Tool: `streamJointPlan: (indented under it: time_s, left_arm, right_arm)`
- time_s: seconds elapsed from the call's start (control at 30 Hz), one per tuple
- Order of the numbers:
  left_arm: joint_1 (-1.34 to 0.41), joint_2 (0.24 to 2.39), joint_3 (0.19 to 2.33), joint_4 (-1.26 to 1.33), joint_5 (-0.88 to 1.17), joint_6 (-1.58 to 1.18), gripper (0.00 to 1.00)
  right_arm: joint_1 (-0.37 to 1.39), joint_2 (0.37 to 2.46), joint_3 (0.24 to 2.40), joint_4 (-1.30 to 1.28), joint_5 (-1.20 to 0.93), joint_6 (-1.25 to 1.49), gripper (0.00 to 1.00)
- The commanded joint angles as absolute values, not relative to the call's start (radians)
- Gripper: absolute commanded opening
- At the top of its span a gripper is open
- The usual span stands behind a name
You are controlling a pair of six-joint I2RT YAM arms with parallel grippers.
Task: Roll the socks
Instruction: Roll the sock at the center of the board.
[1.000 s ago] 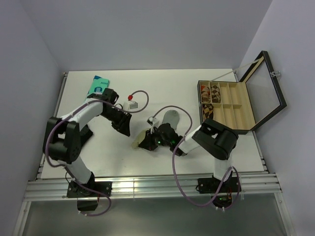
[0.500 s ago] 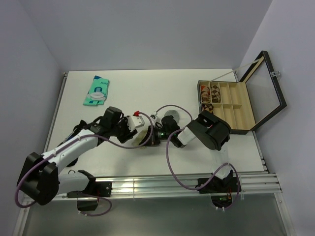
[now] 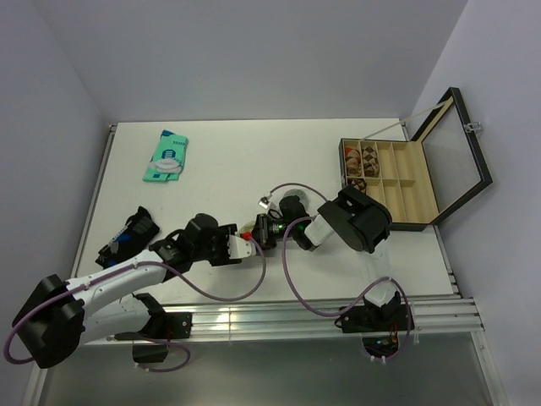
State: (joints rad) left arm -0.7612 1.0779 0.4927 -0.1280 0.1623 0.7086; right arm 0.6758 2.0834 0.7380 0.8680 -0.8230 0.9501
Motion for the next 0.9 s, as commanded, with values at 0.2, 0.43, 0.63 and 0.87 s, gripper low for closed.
streamJointPlan:
  time_s: [0.2, 0.43, 0.63, 0.87]
  left_arm:
    - [-0.929, 1.118, 0.396, 0.078, 0.009, 0.804, 0.59]
    - [-0.942, 1.15, 0.371, 0.182, 0.005, 0.815, 0.59]
    - [-0.942, 1.224, 0.387, 0.198, -0.017, 0.827, 0.54]
    - [-0.942, 1.247, 0.405, 0.163, 0.024, 0.833, 0.48]
  right_arm:
    - [0.637, 2.184, 0.707, 0.85, -0.845, 1.046, 0.0]
    - [0.62, 2.184, 0.689, 0.851, -0.867, 1.049, 0.0]
    - [0.614, 2.191, 0.68, 0.873, -0.884, 1.06, 0.0]
    - [0.611, 2.181, 0.683, 0.838, -0.882, 1.028, 0.0]
